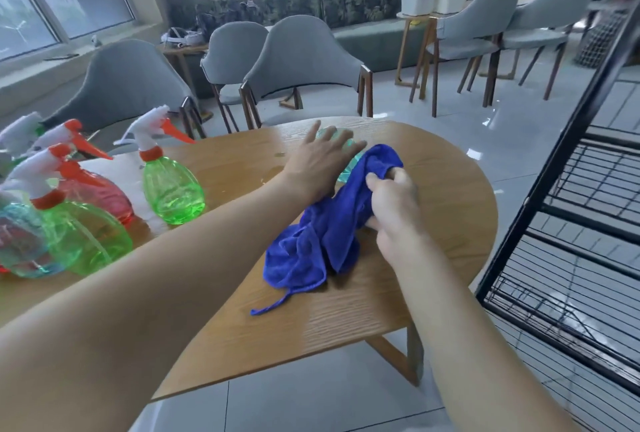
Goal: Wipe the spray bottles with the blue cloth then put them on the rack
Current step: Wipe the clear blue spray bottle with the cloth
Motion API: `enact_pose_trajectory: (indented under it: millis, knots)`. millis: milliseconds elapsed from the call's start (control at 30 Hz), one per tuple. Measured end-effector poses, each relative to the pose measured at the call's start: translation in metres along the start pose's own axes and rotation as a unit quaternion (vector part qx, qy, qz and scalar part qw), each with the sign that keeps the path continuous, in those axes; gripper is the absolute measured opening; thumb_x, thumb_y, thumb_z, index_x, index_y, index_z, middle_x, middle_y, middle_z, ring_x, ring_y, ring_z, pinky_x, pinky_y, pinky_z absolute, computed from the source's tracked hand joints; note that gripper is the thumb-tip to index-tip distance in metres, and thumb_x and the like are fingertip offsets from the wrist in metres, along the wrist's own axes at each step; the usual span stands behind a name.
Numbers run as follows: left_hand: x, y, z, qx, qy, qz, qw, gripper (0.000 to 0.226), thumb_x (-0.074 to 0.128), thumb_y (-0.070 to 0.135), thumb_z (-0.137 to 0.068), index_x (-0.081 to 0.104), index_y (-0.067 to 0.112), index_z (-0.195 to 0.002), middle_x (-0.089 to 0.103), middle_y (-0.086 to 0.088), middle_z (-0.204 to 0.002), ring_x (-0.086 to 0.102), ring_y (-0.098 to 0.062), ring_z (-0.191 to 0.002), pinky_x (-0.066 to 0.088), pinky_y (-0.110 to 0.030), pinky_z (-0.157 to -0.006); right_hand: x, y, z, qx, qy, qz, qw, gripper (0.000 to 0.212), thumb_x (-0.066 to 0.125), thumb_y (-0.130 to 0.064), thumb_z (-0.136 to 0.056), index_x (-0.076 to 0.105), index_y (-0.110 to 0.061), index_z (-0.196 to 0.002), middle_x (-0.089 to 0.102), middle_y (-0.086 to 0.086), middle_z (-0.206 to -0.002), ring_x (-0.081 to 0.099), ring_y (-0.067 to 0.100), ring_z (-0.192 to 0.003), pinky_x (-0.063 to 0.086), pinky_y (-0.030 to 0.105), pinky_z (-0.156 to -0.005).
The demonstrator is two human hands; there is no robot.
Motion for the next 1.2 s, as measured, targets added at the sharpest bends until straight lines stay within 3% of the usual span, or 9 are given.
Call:
enact_pose_trajectory:
  millis: [100,200,467,600,700,867,967,1100,1200]
  knots:
    - [0.001,-0.003,-0.003,-0.037,0.023,-0.054,0.998,0.084,0.080,0.035,-0.083,0.042,0.020,-0.156,0.041,-0.013,-0.147,0.042,-0.039,-0.135,0.024,-0.054,-0.127,-0.003,-0.001,-0.003,-0.013,0.005,0.001,1.000,0.010,0.058,-0.013,-0.102,0.060,-0.021,-0.107,0.072,0.004,-0.105,0.073,0.031,-0.095,0.063,0.046,-0.088]
    - [0.003,-0.014,-0.002,-0.050,0.021,-0.064,0.997,0.083,0.083,0.055,-0.077,0.053,0.017,-0.144,0.041,-0.013,-0.148,0.040,-0.038,-0.138,0.022,-0.055,-0.128,-0.003,0.000,-0.003,-0.010,-0.011,0.014,1.000,0.026,0.064,-0.008,-0.098,0.056,-0.013,-0.123,0.067,0.002,-0.100,0.065,0.018,-0.082,0.056,0.033,-0.071]
    - [-0.001,-0.028,0.020,-0.069,-0.062,0.038,0.995,0.095,0.087,0.045,-0.076,0.038,0.017,-0.152,0.054,-0.009,-0.142,0.052,-0.032,-0.131,0.054,-0.046,-0.102,0.010,0.001,0.010,0.002,-0.042,0.042,0.998,0.059,0.081,-0.003,-0.075,0.055,-0.016,-0.126,0.072,0.011,-0.108,0.075,0.030,-0.095,0.064,0.052,-0.087]
    - [-0.015,-0.031,0.043,-0.098,-0.092,0.023,0.991,0.095,0.080,0.063,-0.078,0.043,0.015,-0.151,0.054,-0.014,-0.137,0.049,-0.035,-0.129,0.051,-0.046,-0.102,0.017,0.004,0.016,-0.008,-0.056,0.060,0.997,0.071,0.082,-0.008,-0.071,0.051,-0.021,-0.134,0.071,0.006,-0.108,0.075,0.027,-0.097,0.063,0.053,-0.091]
    - [-0.026,-0.035,0.069,-0.183,-0.131,0.162,0.961,0.083,0.074,0.061,-0.085,0.045,0.014,-0.147,0.052,-0.016,-0.136,0.050,-0.035,-0.123,0.049,-0.045,-0.093,0.021,0.006,0.018,-0.022,-0.065,0.042,0.997,0.057,0.076,-0.005,-0.086,0.052,-0.023,-0.134,0.069,0.002,-0.115,0.073,0.022,-0.101,0.062,0.049,-0.095]
    - [-0.041,-0.040,0.123,-0.292,-0.134,0.446,0.835,0.055,0.076,0.053,-0.091,0.062,0.020,-0.133,0.056,0.005,-0.120,0.060,-0.023,-0.108,0.046,-0.031,-0.084,0.031,0.011,0.022,-0.057,-0.065,0.017,0.996,0.049,0.065,-0.008,-0.093,0.055,-0.025,-0.138,0.067,0.000,-0.129,0.071,0.020,-0.111,0.060,0.048,-0.100]
    - [-0.029,-0.049,0.162,-0.374,-0.084,0.613,0.690,0.044,0.082,0.053,-0.083,0.071,0.019,-0.109,0.074,0.000,-0.109,0.070,-0.018,-0.094,0.057,-0.035,-0.088,0.039,0.012,0.026,-0.096,-0.053,0.021,0.994,0.046,0.063,-0.016,-0.093,0.058,-0.028,-0.137,0.066,-0.004,-0.133,0.066,0.017,-0.120,0.055,0.047,-0.107]
    - [-0.011,-0.049,0.209,-0.370,0.013,0.804,0.465,0.039,0.074,0.038,-0.094,0.074,0.013,-0.123,0.080,-0.011,-0.116,0.075,-0.029,-0.113,0.052,-0.050,-0.113,0.058,0.013,0.035,-0.160,-0.047,0.037,0.985,0.032,0.061,-0.022,-0.097,0.063,-0.030,-0.128,0.068,-0.014,-0.127,0.063,0.006,-0.119,0.050,0.037,-0.109]
    - [-0.016,-0.040,0.223,-0.341,0.053,0.853,0.392,0.036,0.066,0.038,-0.100,0.072,0.015,-0.127,0.078,-0.011,-0.122,0.074,-0.029,-0.117,0.052,-0.049,-0.111,0.070,0.006,0.050,-0.223,-0.082,0.027,0.971,0.016,0.057,-0.020,-0.105,0.067,-0.024,-0.116,0.069,-0.009,-0.107,0.063,0.006,-0.098,0.050,0.029,-0.095]
Point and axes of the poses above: each hand's wrist, its own z-axis away from the middle knuckle, its own x-axis out of the palm, y = z × x, the point moved 2 cm from there along -z, towards the middle knuckle
